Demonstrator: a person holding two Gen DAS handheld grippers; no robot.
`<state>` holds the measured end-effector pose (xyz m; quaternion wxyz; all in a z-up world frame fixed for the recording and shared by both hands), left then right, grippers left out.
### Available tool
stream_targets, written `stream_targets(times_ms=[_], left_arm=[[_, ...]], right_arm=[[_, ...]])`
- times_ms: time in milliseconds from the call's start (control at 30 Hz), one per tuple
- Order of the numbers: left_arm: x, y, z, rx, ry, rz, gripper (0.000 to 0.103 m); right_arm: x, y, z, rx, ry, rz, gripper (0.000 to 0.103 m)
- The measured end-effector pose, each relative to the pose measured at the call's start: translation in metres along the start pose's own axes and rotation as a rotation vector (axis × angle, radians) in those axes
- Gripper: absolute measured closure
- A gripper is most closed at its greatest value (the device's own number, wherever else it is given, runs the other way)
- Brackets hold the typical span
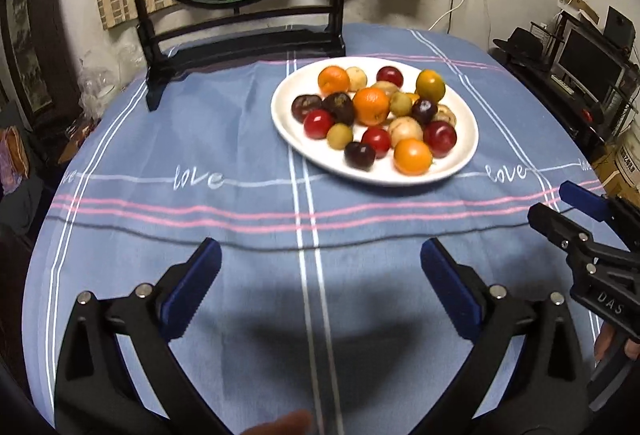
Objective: Organize fruits
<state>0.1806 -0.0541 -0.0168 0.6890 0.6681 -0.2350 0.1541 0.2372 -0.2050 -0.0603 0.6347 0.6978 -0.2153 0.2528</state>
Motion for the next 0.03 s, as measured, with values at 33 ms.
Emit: stream_targets(times_ms=[33], left_arm=[[-0.0034, 0.0008, -0.0014, 0.004, 0.002, -0.001, 0.002]], right_arm=[[0.0000, 0.0000, 0.0000, 0.000, 0.000, 0.000, 0.040]])
Point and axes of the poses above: each gripper's, at about its wrist camera, not at the fingertips, and y roughly against the way its jaws point, z to its right, x to its top, the point moved 5 cm from there along -y, roughly the way its jaws point, and after that the axes turned 9 degrees about -z, right-handed, at the moved point
